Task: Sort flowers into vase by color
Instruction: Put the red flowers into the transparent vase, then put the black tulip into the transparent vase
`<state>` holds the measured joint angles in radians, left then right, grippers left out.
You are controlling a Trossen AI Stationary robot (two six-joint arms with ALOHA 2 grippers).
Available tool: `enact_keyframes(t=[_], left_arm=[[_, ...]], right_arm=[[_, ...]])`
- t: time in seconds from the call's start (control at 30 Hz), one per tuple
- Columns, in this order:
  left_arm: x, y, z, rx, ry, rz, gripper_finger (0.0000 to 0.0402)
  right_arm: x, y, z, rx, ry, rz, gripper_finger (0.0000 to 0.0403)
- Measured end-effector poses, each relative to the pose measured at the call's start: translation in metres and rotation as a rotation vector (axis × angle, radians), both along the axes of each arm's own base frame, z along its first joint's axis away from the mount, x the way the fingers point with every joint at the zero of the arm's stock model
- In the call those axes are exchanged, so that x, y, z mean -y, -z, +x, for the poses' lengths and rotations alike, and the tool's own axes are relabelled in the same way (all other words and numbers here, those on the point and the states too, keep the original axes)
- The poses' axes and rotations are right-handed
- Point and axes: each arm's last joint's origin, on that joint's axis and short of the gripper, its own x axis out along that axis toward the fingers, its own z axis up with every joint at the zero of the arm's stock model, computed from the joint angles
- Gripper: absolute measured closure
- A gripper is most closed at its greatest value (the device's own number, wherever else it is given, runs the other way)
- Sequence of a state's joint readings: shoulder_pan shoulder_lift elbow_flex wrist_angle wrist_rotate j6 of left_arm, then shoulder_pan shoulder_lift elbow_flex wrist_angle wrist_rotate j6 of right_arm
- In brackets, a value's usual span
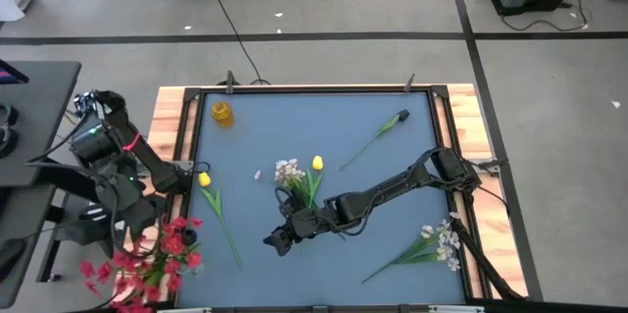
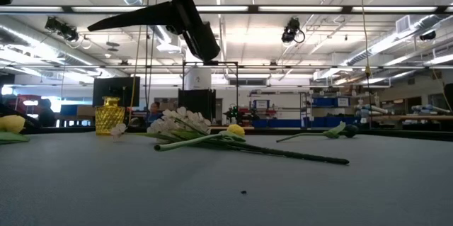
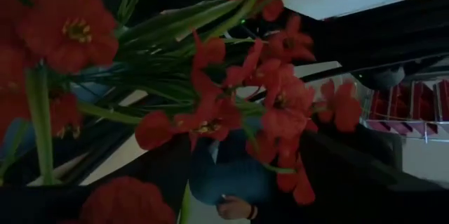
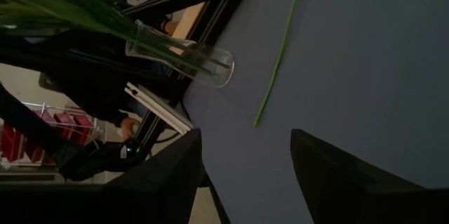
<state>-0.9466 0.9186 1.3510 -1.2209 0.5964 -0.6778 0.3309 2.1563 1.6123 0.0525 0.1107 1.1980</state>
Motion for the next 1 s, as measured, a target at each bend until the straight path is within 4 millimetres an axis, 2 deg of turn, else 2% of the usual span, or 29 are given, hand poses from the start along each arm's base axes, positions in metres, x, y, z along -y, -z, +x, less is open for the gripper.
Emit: enact_keyframes(t=[0.2,0.67,0.83,0.9,1.0], left_arm=[[-0.004,-0.005,-0.003,0.022,-0.008,-0.052,0.0158],[-0.014,-0.009,-0.010,-0.066,-0.088,-0.070,0.0193],[-0.017,-0.009,-0.010,-0.039,-0.142,-0.060,0.0208],[-0.023,-0.015,-0.011,0.011,-0.199,-0.063,0.0215],[-0.038,-0.034,-0.016,0.129,-0.321,-0.098,0.0227]], right_arm=[[0.000,0.000,0.000,0.002,-0.005,0.000,0.0176],[-0.001,-0.001,0.000,0.006,-0.021,0.001,0.0176],[0.002,0.003,-0.001,-0.020,0.043,-0.062,0.0176],[0.004,0.006,-0.003,-0.057,0.109,-0.085,0.0177],[0.011,0.008,-0.003,-0.071,0.208,-0.094,0.0182]])
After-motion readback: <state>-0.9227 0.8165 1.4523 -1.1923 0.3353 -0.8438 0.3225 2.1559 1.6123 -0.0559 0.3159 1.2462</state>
